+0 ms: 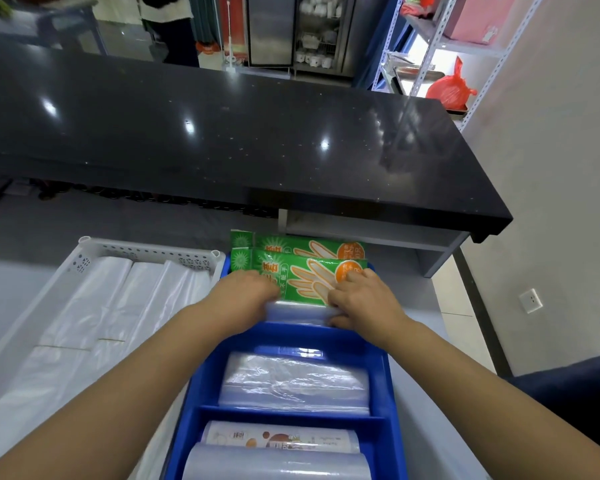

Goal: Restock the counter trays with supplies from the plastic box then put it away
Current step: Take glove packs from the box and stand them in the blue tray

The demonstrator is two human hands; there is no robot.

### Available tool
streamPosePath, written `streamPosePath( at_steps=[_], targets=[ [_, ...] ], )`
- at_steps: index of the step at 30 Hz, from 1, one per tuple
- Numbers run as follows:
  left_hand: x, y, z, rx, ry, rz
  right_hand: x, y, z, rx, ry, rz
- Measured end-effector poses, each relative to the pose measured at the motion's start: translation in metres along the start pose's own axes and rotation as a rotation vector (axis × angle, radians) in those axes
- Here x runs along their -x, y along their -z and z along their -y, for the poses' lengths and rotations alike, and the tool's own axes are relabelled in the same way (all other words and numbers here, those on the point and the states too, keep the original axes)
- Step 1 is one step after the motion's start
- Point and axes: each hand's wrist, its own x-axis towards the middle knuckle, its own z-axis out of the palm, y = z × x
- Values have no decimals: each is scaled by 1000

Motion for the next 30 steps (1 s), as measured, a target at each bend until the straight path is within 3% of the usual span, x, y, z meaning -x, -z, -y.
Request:
streamPosePath(
  at_steps=[3,6,8,11,17,30],
  targets=[
    [10,12,13,169,101,-24,4,6,-9,-11,-6,-8],
    [10,20,18,123,197,-314,9,11,-12,-84,-131,-142],
    [4,21,16,78,301,-390,12,11,-13,-122,-235,-236],
    [-6,18,14,100,445,-335,15,9,-12,-167,-385,-292],
    [-18,14,17,188,569,-342,17,-2,-17,-326,-659,-360],
    [-29,8,9,425,553,-452,15,-18,-24,-301,-692,-301]
  ],
)
